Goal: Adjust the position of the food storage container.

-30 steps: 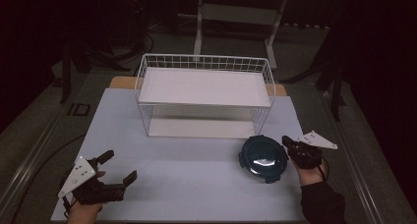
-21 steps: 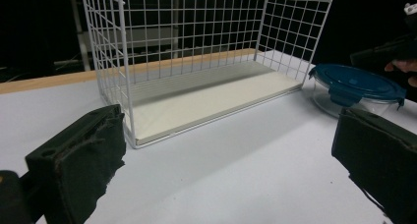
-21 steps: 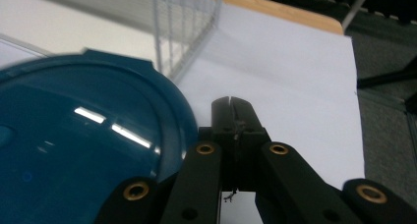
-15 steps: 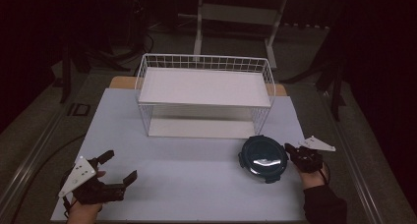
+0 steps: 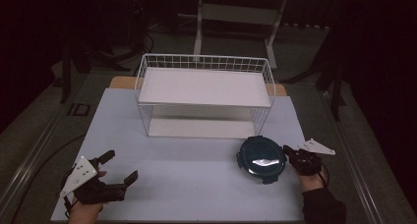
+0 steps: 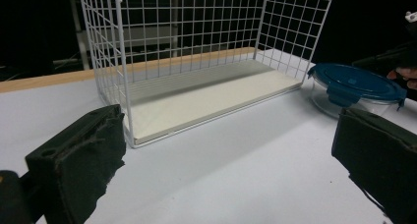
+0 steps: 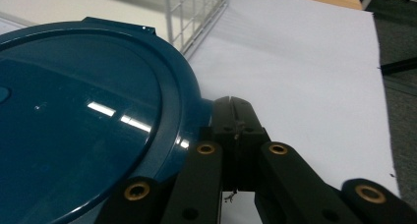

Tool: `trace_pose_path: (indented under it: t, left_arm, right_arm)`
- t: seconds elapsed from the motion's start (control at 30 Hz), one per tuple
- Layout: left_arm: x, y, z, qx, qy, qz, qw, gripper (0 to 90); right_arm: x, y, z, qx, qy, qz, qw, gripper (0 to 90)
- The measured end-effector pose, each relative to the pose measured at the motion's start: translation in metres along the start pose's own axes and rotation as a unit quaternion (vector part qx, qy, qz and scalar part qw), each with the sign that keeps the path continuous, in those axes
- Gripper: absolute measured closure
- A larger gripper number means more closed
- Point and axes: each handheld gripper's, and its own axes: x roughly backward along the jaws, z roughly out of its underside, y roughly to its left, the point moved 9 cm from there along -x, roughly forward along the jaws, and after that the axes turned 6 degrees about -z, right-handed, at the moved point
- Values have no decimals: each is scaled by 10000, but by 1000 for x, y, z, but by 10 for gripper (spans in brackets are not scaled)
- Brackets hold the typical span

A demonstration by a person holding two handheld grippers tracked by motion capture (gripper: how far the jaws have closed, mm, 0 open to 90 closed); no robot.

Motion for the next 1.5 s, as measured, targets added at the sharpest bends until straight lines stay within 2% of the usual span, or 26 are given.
trace_pose_path:
  t: [0.33, 0.5, 0.53, 0.67, 0.83, 0.93, 1.23, 1.43, 1.5]
  left_arm:
    - [0, 0, 0, 5, 3, 14, 10000, 1]
    - [0, -1, 1, 2, 14, 18, 10000, 1]
    - [0, -1, 1, -4, 18, 20, 10000, 1]
    - [-1, -1, 1, -8, 17, 23, 10000, 1]
    - [0, 0, 0, -2, 2, 17, 10000, 1]
    - [0, 0, 0, 7, 3, 14, 10000, 1]
    - [-1, -2, 1, -15, 17, 30, 10000, 1]
    - [-1, -1, 1, -4, 27, 29, 10000, 1]
    - [-1, -2, 1, -15, 35, 40, 10000, 1]
  right_arm:
    - [-4, 21, -2, 157, 72, -246, 9995, 900]
    - [-5, 29, -3, 186, 81, -369, 9991, 900]
    - [-5, 32, -3, 155, 83, -452, 9988, 900]
    - [-4, 36, -2, 203, 106, -541, 9983, 900]
    - [-4, 35, 1, 278, 160, -510, 9982, 900]
    - [-4, 34, 3, 190, 186, -596, 9979, 900]
    - [-3, 38, 4, 154, 179, -572, 9981, 900]
    - [-4, 50, 3, 195, 184, -729, 9970, 900]
    - [-5, 59, 2, 251, 208, -839, 9959, 900]
